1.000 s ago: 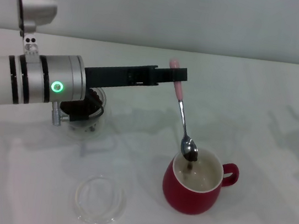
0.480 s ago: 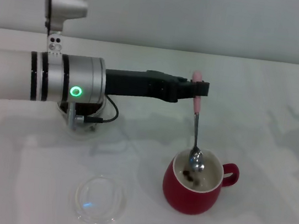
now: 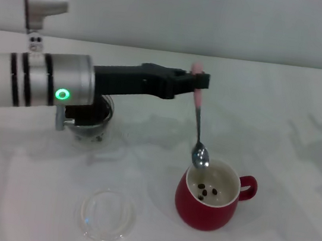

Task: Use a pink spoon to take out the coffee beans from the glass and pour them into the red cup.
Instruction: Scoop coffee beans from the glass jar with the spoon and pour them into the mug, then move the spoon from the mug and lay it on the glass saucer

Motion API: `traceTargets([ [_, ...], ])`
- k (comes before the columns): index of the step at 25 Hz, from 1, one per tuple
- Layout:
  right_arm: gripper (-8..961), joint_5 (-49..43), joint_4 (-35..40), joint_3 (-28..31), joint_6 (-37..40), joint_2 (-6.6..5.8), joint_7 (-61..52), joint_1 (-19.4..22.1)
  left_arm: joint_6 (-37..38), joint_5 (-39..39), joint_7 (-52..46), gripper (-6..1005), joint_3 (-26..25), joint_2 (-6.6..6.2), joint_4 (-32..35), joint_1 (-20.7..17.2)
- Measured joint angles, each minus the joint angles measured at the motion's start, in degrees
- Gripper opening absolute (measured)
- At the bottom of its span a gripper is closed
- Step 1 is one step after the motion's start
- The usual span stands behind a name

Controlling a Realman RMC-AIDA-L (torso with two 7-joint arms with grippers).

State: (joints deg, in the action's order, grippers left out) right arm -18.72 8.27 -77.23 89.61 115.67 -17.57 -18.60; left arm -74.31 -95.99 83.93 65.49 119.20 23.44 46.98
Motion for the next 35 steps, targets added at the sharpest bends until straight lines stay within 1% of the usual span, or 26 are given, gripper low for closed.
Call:
traceTargets([
  [2, 517, 0.0, 0.0, 0.0, 0.1, 0.00, 0.0, 0.1, -0.5, -1.1, -0.2, 124, -0.1, -0.11, 2.2, -2.4],
  [6, 517, 0.0, 0.0, 0.0, 0.4, 0.00, 0.0, 0.2, -1.6, -3.9, -0.7, 125, -0.2, -0.70, 5.6, -7.6],
  [10, 517, 0.0, 0.0, 0.0, 0.8, -0.01, -0.1, 0.3, -1.9, -4.7, -0.9, 125, -0.4, -1.10, 8.3, -12.5],
  [16, 517, 0.0, 0.0, 0.0, 0.9, -0.09, -0.7, 0.3, -2.3, -4.4, 0.1, 125, -2.5, -1.63, 9.0, -18.2],
  [19, 517, 0.0, -0.1, 0.0, 0.8, -0.09, -0.9, 0.4, -2.3, -4.4, 0.6, 125, -2.5, -1.79, 9.0, -20.0],
  [22, 517, 0.0, -0.2, 0.0, 0.5, -0.09, -1.6, 0.4, -2.3, -4.3, 0.7, 125, -2.5, -1.91, 8.9, -20.6],
  [23, 517, 0.0, -0.2, 0.0, 0.5, -0.09, -1.9, 0.4, -2.3, -4.2, 1.1, 125, -2.5, -2.23, 8.6, -21.7],
  [24, 517, 0.0, -0.2, 0.0, 0.5, -0.09, -2.0, 0.4, -2.3, -4.0, 1.3, 125, -2.5, -2.28, 8.5, -22.3],
  [26, 517, 0.0, -0.3, 0.1, 0.4, -0.09, -2.1, 0.4, -2.3, -4.0, 1.3, 125, -2.5, -2.28, 8.5, -22.3],
  [29, 517, 0.1, -0.6, 0.4, 0.2, -0.09, -2.1, 0.4, -2.0, -2.3, 2.3, 125, -2.5, -2.44, 8.1, -24.3],
  [35, 517, 1.0, -0.8, 0.5, 0.1, -0.10, -2.1, 0.6, -2.2, -0.7, 2.8, 126, -2.4, -2.65, 6.4, -24.9],
])
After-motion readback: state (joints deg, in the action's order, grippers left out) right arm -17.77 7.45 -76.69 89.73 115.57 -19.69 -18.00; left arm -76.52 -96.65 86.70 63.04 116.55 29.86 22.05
